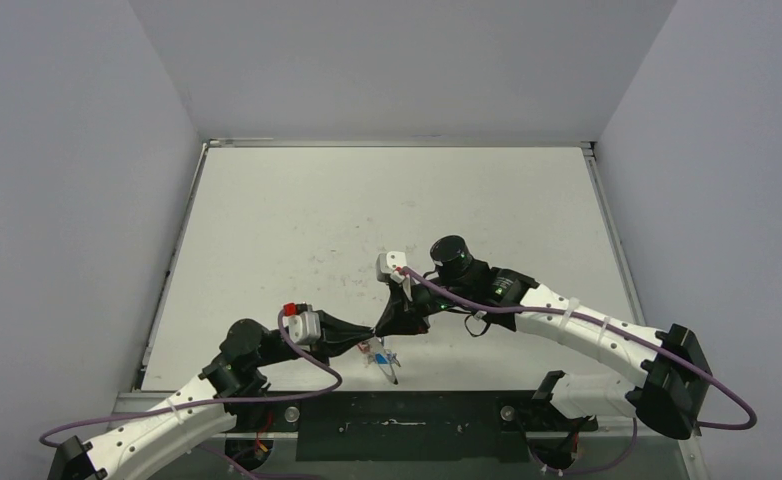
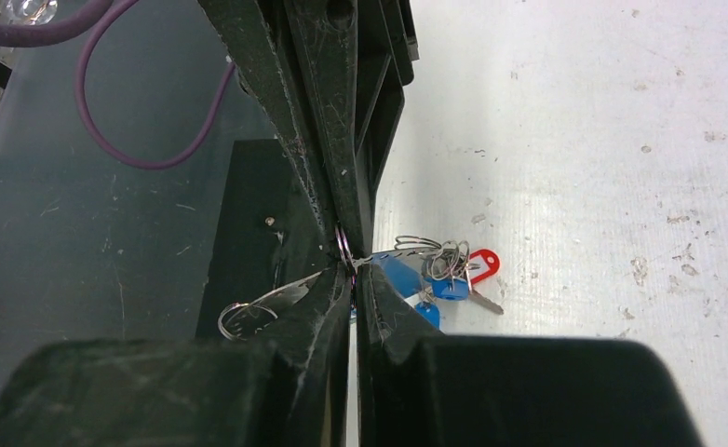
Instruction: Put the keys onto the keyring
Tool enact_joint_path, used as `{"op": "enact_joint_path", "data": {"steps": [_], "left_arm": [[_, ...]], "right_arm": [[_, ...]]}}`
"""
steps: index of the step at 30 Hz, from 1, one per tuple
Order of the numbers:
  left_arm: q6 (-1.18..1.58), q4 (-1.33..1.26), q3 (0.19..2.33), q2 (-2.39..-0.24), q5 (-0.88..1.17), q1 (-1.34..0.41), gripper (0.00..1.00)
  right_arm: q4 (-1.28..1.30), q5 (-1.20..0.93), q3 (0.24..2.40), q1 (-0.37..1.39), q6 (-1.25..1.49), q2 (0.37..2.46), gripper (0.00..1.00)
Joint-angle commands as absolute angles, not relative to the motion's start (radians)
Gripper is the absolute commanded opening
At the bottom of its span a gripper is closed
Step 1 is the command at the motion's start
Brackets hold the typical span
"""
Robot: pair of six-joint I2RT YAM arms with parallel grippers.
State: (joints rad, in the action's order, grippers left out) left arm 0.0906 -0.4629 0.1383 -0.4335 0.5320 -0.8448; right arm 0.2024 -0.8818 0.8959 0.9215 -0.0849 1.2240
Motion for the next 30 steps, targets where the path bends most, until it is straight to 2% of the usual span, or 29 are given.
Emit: {"op": "enact_joint_path", "data": {"steps": [1, 2, 5, 9, 18, 30], "left_arm": [[0.095, -0.489, 0.164, -0.415, 0.497, -0.85, 0.0], [0.092, -0.476, 0.171, -0.412, 0.493, -0.85, 0.0], [0.069, -0.394, 0.202, -0.401, 0.483, -0.85, 0.12], [0.01, -0.23, 0.268, -0.398, 0.477, -0.85, 0.2], [-0.118, 0.044, 0.416, -0.486, 0.511, -0.85, 0.23], [-0.108, -0.076, 0.414, -0.581, 0.576, -0.851, 0.24]], "right_arm": [[0.167, -0.875, 0.939, 0.916, -0.083, 1.184, 0.0], [0.182, -0.861, 0.944, 0.917, -0.083, 1.18, 0.0], [0.268, -0.803, 0.978, 0.926, -0.113, 1.185, 0.0], [0.433, -0.712, 1.059, 0.961, -0.169, 1.216, 0.0], [0.608, -0.6, 1.177, 1.035, -0.21, 1.297, 0.0], [0.575, -0.589, 1.198, 1.049, -0.195, 1.326, 0.0]]}}
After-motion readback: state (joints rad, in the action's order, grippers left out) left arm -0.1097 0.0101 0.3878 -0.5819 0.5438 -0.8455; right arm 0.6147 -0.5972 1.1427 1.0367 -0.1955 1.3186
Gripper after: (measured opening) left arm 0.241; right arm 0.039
